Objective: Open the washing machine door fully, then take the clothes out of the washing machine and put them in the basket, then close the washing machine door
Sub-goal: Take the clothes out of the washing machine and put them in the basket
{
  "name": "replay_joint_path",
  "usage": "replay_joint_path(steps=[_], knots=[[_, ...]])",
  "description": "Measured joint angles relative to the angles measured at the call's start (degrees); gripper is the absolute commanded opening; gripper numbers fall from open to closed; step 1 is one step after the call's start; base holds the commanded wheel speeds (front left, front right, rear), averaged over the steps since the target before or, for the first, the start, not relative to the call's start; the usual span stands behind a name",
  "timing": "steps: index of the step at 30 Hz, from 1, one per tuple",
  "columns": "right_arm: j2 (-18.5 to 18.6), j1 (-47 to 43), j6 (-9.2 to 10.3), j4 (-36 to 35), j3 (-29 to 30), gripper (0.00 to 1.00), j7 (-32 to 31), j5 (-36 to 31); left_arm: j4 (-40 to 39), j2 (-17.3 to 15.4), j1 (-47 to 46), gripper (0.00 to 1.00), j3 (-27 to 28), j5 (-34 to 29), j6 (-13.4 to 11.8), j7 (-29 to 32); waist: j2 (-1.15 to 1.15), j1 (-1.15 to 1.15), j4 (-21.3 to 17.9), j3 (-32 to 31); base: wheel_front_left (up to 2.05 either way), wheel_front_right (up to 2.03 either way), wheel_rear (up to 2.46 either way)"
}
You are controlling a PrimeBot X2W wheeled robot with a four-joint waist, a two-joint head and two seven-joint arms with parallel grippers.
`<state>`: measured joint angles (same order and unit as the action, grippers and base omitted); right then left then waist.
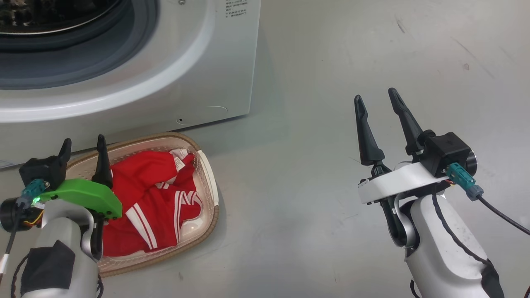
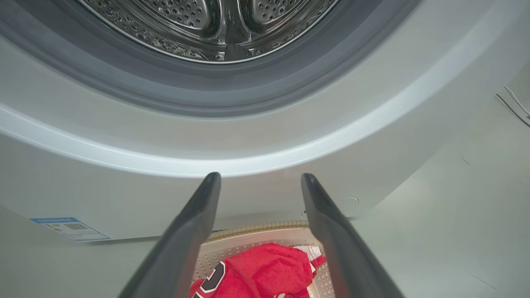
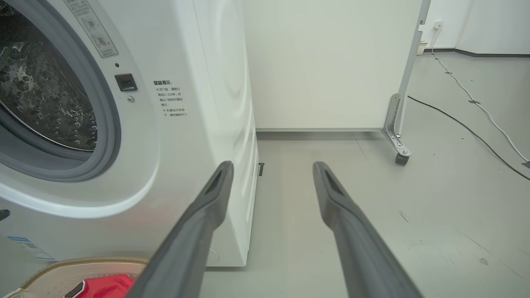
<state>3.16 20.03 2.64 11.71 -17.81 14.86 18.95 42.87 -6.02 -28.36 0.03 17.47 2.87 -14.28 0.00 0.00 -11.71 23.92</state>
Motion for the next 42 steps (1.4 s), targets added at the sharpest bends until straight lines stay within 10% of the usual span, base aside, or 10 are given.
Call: replay_joint_path(steps=[42], knots=[[-0.10,-11.93,-3.18,4.88,2.07,1.00,-0.01,-1.97,-29.38,2.67,25.98,1.00,-3.90,-6.15,-3.57,0.10,0.00,0.00,7.96,-18.51,0.00,0.00,0.00]])
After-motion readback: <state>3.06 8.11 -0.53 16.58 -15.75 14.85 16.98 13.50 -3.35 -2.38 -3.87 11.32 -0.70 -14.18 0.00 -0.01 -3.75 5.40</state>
